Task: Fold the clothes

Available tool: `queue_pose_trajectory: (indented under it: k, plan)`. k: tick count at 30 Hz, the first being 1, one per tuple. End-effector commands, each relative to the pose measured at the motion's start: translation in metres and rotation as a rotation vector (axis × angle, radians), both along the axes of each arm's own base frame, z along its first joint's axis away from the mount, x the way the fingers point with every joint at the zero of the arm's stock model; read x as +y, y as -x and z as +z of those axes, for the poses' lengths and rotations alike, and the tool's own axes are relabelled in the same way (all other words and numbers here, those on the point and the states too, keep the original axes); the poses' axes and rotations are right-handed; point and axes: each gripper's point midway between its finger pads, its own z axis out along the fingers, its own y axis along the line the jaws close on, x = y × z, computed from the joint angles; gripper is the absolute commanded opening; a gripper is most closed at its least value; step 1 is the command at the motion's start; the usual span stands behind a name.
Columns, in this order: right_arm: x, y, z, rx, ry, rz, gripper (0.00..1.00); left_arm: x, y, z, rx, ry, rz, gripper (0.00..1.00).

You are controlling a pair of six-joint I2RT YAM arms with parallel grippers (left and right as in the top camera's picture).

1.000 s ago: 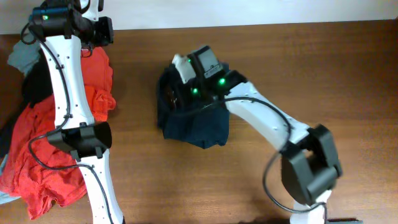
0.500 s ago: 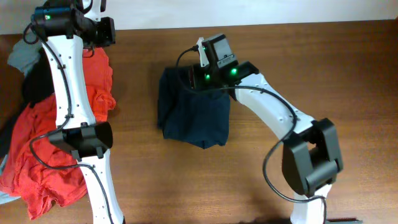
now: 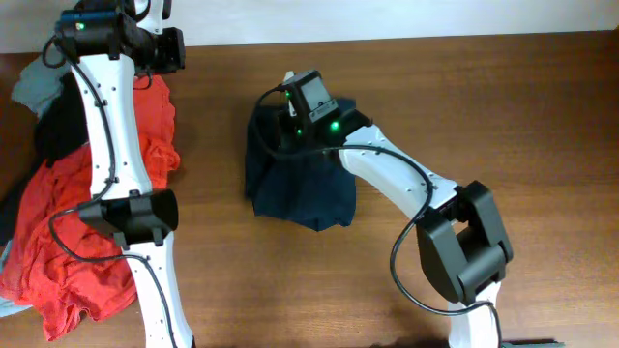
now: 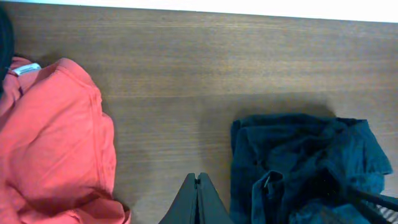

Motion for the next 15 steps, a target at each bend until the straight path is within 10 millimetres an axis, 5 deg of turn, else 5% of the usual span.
queue_pose_trajectory:
  k: [1, 15]
  plan:
    - [-0.003, -0.005, -0.022, 0.014, 0.039, -0.04, 0.51, 0.001, 0.0, 0.008, -0.027, -0.018, -0.008, 0.02]
    - [-0.01, -0.016, -0.021, -0.032, 0.069, -0.089, 0.04, 0.009, -0.001, 0.006, -0.023, -0.048, 0.013, 0.04]
